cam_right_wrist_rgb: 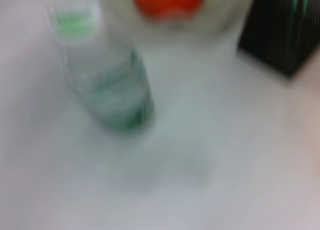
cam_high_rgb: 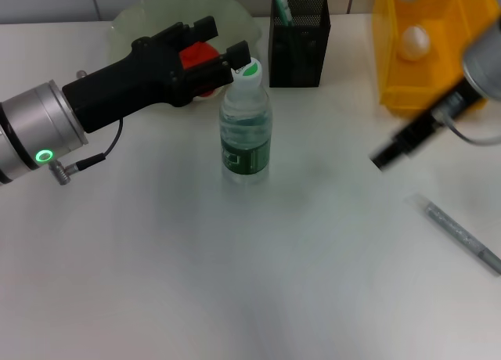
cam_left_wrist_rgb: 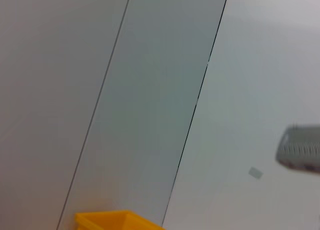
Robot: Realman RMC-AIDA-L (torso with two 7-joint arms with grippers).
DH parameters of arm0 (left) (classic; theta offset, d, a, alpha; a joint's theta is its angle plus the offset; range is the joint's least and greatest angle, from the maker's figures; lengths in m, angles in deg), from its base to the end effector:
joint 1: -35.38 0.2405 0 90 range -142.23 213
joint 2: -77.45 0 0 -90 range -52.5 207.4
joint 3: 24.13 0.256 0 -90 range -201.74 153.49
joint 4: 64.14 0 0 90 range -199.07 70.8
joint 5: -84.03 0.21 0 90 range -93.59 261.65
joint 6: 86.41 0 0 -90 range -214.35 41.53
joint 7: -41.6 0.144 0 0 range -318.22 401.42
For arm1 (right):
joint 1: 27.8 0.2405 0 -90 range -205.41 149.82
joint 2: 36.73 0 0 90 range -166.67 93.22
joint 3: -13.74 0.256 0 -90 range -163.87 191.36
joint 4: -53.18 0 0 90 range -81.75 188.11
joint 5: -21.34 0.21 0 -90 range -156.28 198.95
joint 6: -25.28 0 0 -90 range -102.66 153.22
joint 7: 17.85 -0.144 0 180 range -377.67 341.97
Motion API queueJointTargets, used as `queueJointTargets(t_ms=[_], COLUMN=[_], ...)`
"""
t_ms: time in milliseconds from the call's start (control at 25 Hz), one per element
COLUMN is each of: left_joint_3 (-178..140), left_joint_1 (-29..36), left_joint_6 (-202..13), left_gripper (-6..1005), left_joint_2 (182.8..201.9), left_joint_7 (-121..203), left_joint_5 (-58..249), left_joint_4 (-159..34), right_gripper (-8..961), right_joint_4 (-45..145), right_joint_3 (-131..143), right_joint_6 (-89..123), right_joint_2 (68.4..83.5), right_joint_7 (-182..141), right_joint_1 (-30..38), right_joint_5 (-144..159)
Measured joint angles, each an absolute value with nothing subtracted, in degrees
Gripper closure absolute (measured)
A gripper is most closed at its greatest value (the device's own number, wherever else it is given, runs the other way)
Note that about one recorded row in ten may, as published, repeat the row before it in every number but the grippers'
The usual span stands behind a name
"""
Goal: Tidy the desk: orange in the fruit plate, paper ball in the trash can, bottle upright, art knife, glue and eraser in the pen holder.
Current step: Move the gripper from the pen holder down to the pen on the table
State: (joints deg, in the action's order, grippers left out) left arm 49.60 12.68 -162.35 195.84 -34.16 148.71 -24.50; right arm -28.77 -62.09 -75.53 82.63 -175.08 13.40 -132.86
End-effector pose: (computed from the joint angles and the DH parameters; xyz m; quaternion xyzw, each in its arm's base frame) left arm -0.2130 0.3380 -0.0096 -0.8645 -0.2146 -0.4174 0.1800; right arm 0.1458 0.3582 0.0234 -0.8848 0.3727 -0.2055 0.1895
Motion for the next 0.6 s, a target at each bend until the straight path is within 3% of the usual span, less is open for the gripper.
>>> queueJointTargets(t_ms=[600], left_joint_3=[49.6], left_joint_1=[12.0], left_joint_6=[-162.1], left_gripper=[197], left_joint_2=[195.75], left_joint_7=[-34.2], left_joint_5=[149.0], left_joint_4=[-24.6], right_gripper=[409], right_joint_4=[-17.7], right_joint_3=[-62.9], right_joint_6=[-72.2], right_joint_2=[82.48], right_joint_7=[-173.7], right_joint_1=[9.5], right_joint_5=[-140.5])
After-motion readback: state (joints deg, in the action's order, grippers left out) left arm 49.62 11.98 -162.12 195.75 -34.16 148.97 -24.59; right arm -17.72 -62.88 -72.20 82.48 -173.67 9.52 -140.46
